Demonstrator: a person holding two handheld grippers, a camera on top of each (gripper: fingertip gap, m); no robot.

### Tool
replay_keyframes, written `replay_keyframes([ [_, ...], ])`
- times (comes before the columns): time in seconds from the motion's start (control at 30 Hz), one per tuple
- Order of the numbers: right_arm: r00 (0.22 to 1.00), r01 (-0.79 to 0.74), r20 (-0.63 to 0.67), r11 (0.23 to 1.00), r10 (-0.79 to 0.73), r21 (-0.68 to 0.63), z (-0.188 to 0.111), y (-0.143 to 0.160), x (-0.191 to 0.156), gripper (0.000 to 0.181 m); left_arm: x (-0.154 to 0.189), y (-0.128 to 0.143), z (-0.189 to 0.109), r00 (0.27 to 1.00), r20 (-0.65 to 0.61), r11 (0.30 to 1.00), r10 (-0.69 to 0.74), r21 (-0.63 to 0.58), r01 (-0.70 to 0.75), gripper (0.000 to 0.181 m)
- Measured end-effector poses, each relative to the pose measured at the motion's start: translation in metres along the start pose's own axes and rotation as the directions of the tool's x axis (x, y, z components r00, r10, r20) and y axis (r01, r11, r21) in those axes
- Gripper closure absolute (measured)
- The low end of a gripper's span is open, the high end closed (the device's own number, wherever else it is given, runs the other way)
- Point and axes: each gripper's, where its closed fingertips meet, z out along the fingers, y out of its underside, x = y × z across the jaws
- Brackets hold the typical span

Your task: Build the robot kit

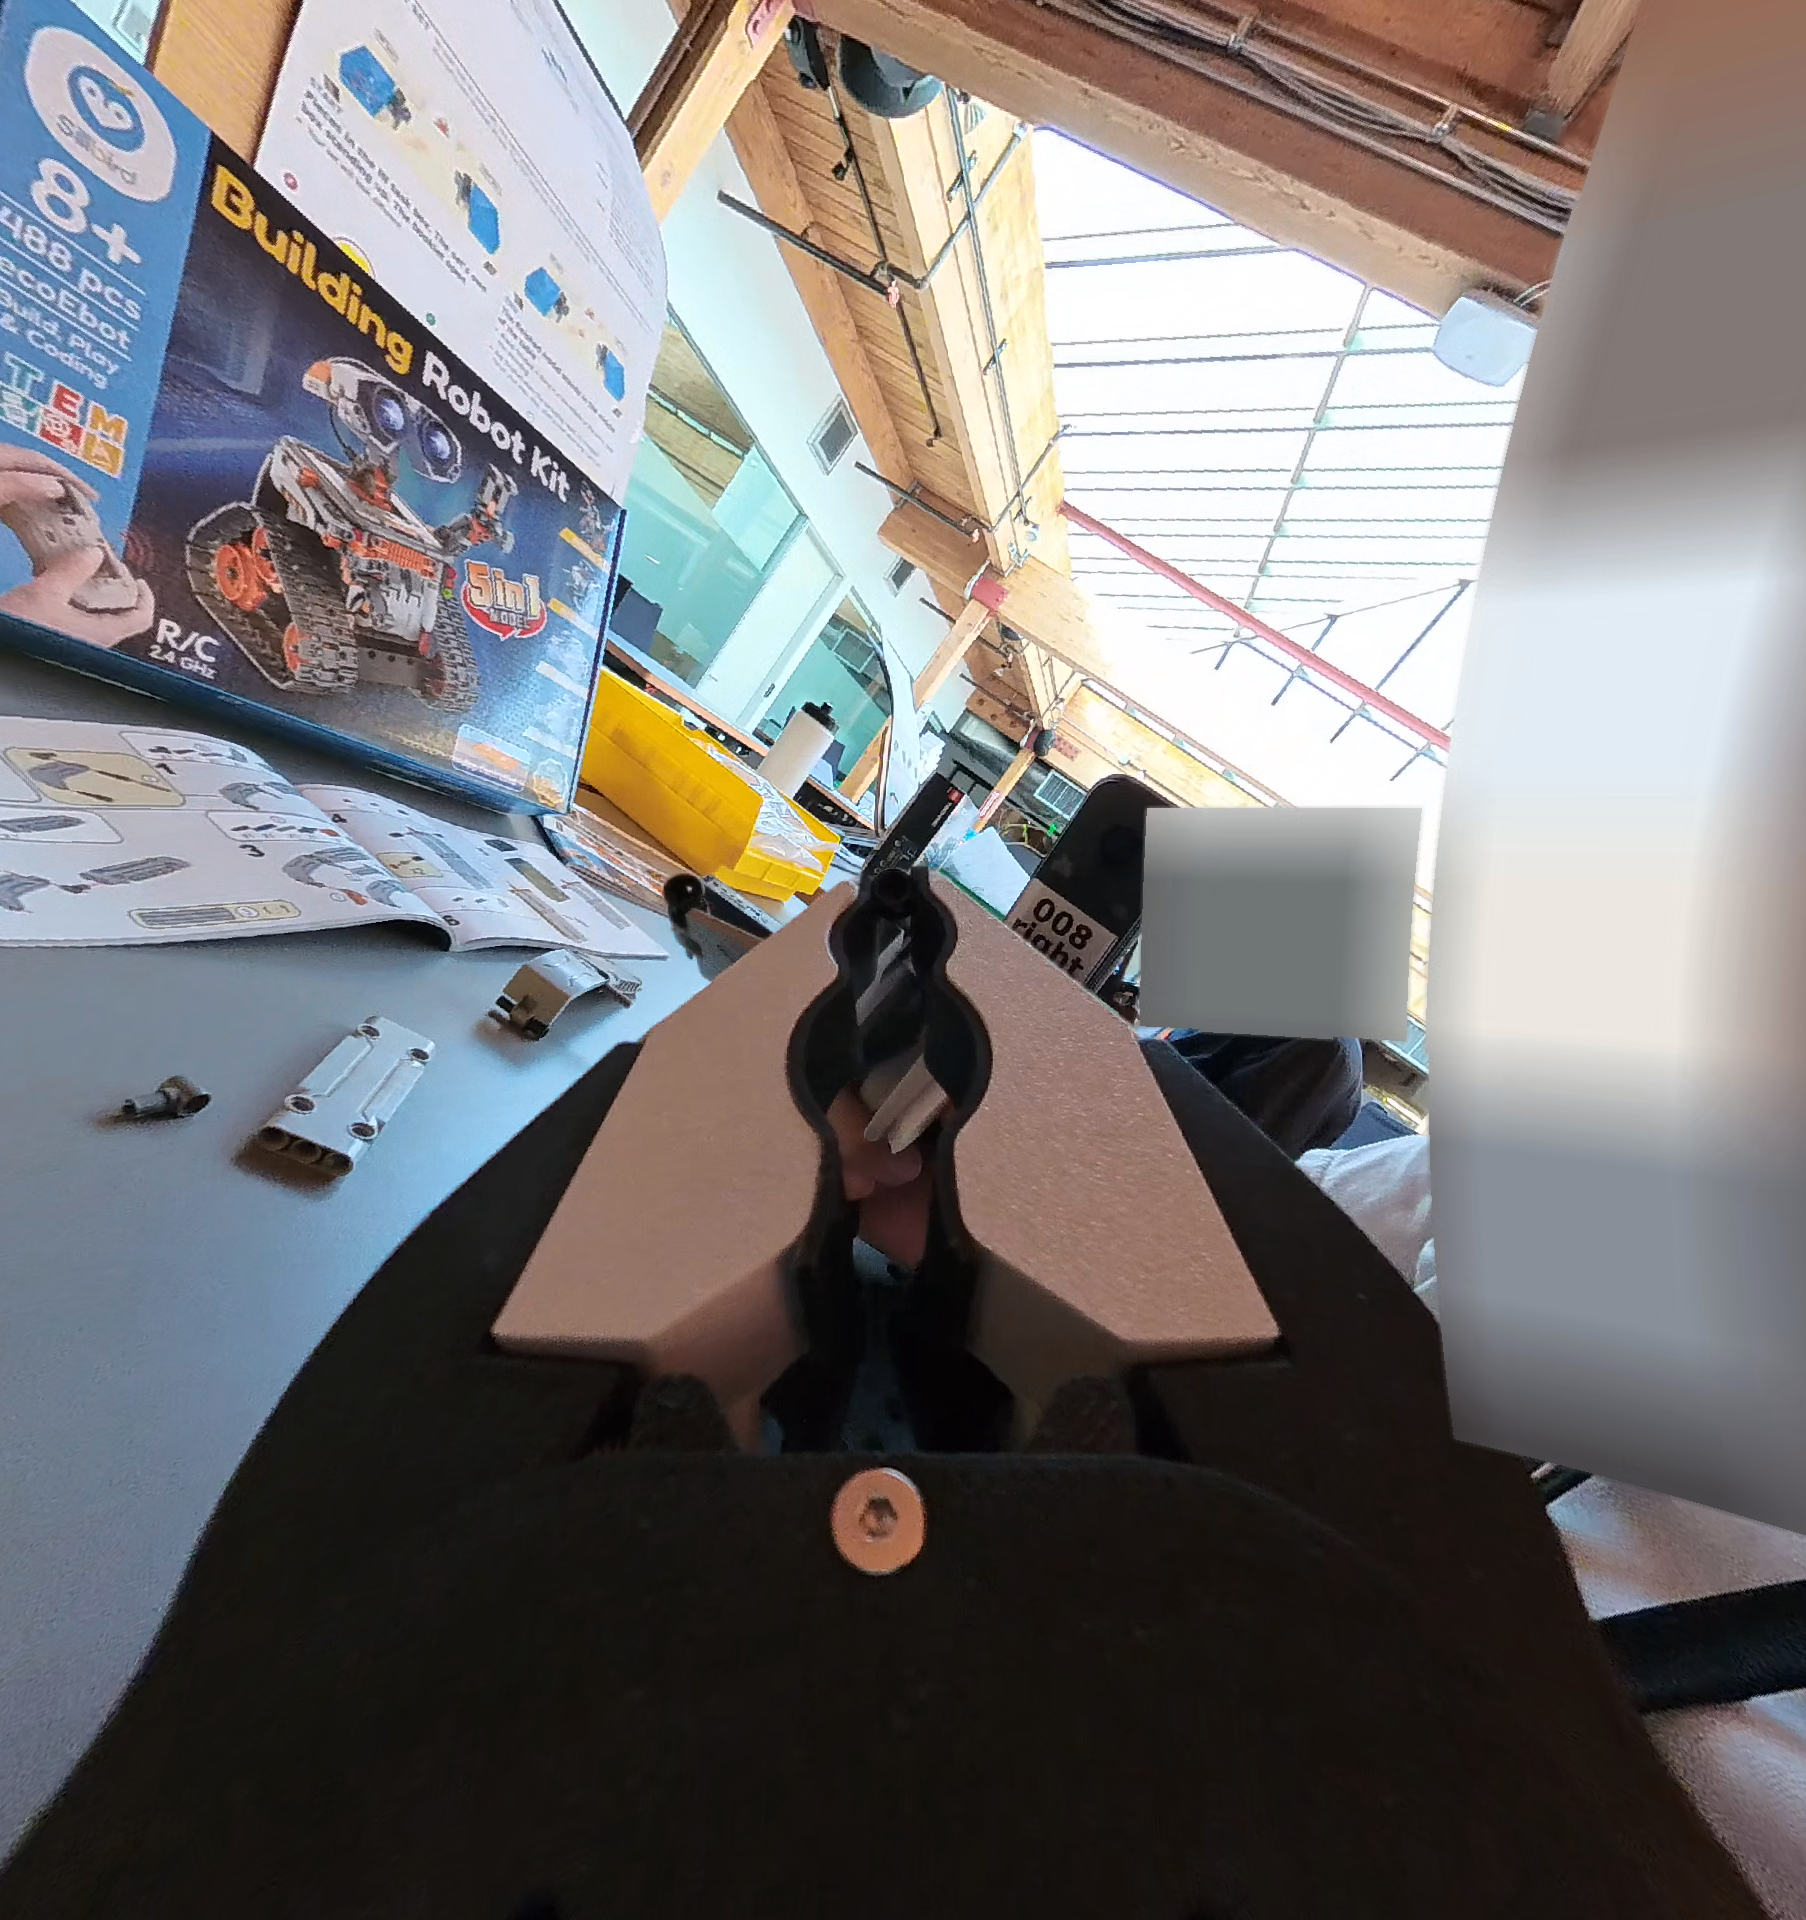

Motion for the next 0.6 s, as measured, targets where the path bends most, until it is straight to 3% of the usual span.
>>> replay_keyframes([
  [0.6,0.993,0.120,0.020,0.941,-0.120,-0.318,0.010,0.063,0.006,0.177,-0.045,0.030,-0.023,0.985,0.073,0.980,-0.153,-0.117,0.161,0.177],
])
